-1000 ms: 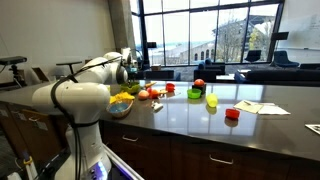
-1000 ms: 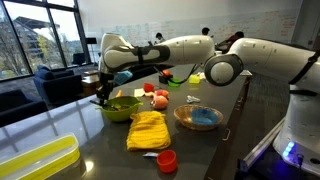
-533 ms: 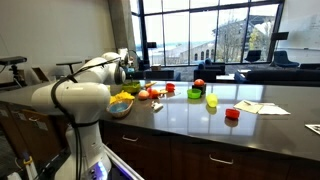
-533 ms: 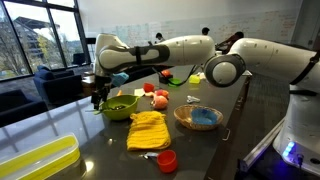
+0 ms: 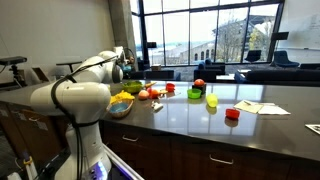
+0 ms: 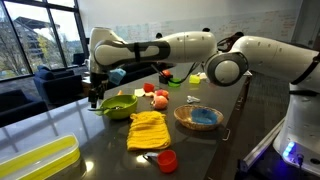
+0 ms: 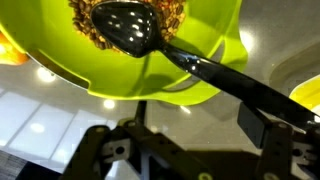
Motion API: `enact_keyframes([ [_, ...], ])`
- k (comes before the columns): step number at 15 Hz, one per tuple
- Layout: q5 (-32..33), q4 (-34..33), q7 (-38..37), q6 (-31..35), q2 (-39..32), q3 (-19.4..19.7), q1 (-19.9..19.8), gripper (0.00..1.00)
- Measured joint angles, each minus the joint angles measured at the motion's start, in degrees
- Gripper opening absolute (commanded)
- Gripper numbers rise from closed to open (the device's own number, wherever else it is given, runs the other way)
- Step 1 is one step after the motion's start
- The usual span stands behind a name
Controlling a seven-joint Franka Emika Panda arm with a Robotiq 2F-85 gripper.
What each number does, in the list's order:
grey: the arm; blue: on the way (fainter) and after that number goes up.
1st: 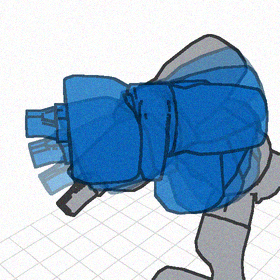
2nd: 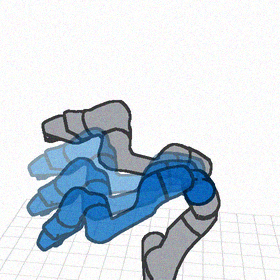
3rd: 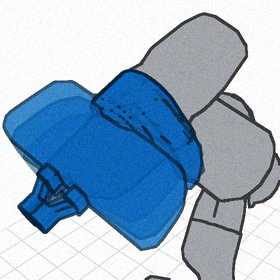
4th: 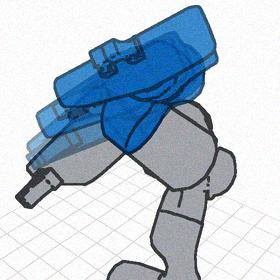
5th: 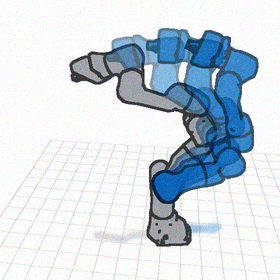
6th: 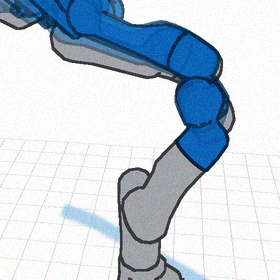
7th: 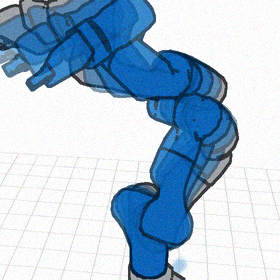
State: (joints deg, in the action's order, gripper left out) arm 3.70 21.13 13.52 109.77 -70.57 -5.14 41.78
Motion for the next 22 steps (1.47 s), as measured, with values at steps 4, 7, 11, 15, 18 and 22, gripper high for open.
enact_keyframes([
  [4,0.0,0.0,1.02,-0.12,0.85,0.37,0.22,0.92],
  [7,0.0,0.0,2.69,-0.31,1.22,0.28,0.92,0.88],
  [11,-0.06,0.05,5.74,-1.99,1.68,-0.69,3.11,0.9],
  [15,-0.06,0.1,6.02,-2.76,1.75,-0.77,5.09,0.94],
  [18,-0.03,0.1,4.97,-4.09,1.76,-0.32,5.27,0.97],
  [22,0.67,0.06,1.63,-5.63,1.84,1.87,5.11,0.95],
])
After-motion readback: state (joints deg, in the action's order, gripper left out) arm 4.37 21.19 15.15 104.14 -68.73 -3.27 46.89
